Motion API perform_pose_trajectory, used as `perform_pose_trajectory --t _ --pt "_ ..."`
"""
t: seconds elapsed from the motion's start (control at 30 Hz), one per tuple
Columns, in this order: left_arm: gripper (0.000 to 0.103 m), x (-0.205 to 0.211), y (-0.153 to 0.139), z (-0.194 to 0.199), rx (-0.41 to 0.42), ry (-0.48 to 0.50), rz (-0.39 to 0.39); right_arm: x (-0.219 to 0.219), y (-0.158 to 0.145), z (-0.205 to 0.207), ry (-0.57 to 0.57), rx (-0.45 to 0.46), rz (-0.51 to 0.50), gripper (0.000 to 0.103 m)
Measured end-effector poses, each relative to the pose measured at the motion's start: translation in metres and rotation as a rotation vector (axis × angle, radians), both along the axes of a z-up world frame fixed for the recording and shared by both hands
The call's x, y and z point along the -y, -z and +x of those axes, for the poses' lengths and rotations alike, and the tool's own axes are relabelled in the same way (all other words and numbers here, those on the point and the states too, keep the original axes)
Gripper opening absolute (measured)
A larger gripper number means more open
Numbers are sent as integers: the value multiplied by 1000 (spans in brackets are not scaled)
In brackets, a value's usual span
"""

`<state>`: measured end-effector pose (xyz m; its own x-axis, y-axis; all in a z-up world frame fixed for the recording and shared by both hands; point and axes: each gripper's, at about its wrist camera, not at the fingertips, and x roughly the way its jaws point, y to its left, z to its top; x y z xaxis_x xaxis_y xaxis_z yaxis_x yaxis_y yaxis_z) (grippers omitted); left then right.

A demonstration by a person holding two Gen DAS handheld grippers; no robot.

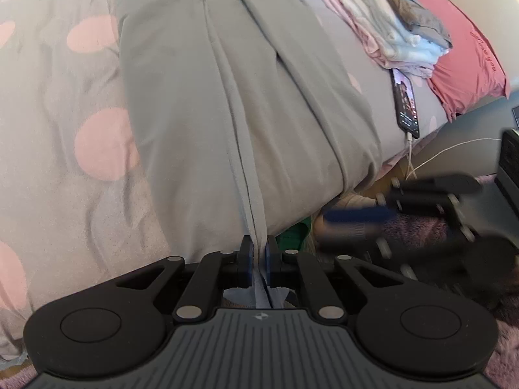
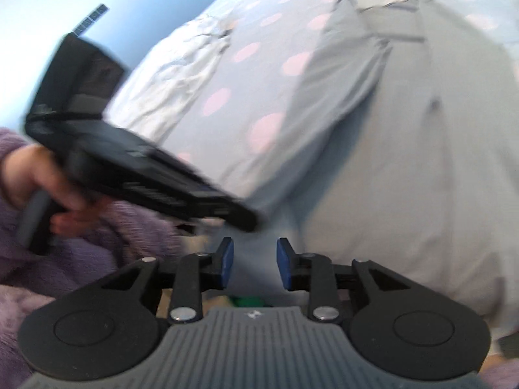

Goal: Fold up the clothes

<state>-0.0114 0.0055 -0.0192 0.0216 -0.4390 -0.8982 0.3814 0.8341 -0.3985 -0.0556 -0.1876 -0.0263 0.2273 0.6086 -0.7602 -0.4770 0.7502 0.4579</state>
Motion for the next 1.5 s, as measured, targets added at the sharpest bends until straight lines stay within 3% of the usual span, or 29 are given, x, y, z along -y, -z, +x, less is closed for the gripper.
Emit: perform_pose_trajectory --t 0.07,0.1,0.27,0.5,0.67,0.87,0.93,1.03,1.2,1.37,1.5 --pt "5 0 -1 -1 0 2 0 1 7 9 42 29 -58 28" --pt "5 0 -2 -1 1 2 2 3 11 12 50 35 -52 18" --pt "5 -3 -4 1 -7 -17 -12 -11 36 35 44 39 63 11" --pt "4 -7 1 5 -26 -50 -24 -25 83 43 -28 -135 176 6" --pt "4 2 12 8 -45 -17 -5 -37 97 21 -113 -184 189 6" --pt "4 23 36 13 -100 21 10 -35 103 7 -139 -212 159 6" --pt "9 29 44 15 -125 30 19 -30 101 3 -140 -213 146 6" --pt "18 35 56 17 -175 37 11 -20 99 -3 -133 -216 71 7" --pt "22 47 67 17 -215 81 10 5 98 -10 -64 -215 -106 8" --pt "29 50 61 13 -183 104 7 29 82 -15 37 -155 -176 9" --pt "32 36 40 9 -102 87 -3 32 66 -21 29 -92 -114 15"
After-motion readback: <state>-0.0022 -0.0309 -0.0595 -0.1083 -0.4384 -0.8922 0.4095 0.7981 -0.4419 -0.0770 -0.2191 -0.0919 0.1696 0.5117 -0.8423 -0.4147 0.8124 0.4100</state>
